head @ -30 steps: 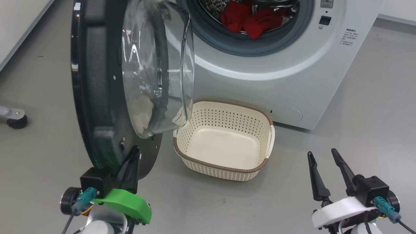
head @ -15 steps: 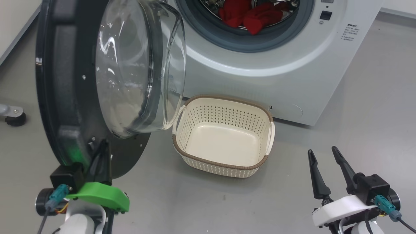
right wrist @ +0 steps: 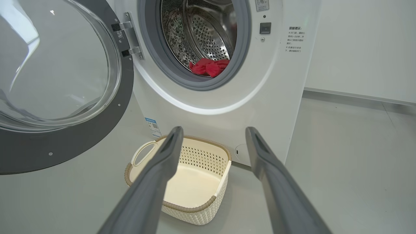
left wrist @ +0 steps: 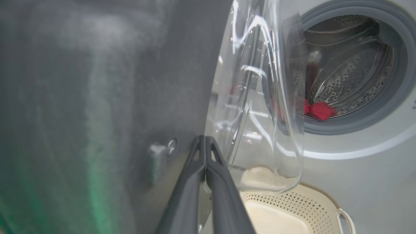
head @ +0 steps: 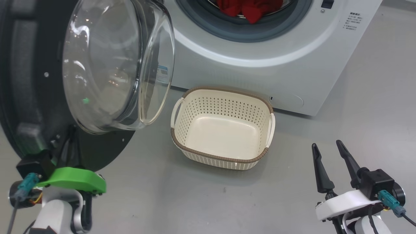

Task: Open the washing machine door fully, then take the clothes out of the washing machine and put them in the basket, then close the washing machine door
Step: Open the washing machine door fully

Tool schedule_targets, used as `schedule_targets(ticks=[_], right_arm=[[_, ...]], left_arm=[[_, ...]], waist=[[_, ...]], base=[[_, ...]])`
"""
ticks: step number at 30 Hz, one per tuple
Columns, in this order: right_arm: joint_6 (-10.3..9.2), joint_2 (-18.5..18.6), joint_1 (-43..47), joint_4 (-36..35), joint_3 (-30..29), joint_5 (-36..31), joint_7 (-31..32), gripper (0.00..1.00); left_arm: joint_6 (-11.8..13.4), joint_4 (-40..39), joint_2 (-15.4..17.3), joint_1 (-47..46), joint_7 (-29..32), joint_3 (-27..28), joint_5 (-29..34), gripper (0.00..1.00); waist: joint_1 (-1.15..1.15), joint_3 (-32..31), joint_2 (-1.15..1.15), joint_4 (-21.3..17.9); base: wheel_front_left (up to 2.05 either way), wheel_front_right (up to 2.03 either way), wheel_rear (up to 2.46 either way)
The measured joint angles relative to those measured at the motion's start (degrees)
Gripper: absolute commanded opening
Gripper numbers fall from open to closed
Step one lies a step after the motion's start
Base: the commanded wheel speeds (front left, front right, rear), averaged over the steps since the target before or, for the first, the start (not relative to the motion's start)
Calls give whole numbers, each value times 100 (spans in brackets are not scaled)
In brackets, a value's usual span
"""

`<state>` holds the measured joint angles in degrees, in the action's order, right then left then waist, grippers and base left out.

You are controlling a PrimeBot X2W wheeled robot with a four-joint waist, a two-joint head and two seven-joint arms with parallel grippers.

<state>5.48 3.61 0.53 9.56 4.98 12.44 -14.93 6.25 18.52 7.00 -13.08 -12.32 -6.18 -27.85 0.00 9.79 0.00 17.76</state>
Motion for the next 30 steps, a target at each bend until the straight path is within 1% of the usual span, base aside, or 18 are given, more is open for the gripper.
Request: schedule_targets(ticks=[12,15,21,30], right_arm=[[4,43,-156,-60,-92,-58,0,100],[44,55,-161,-59,-105,-71,0,100],[51,53,-216,-53,-109,-108,0,100],[52,54,-272,-34,-116,-144,0,100]], left_arm=[[1,396,192,-454,-134,570,-137,0],[2,492,234,-547,-145,669,-137,0],[2,643,291,-645,-192,793,-136,0],[10,719,278,-669,-196,779,-75,0]], waist=[[0,292,0,-32],[0,334,0,-29],[0,372,0,-18],[0,380,0,-7]], base=[[0,0,0],[0,0,0],[0,0,0],[0,0,0]])
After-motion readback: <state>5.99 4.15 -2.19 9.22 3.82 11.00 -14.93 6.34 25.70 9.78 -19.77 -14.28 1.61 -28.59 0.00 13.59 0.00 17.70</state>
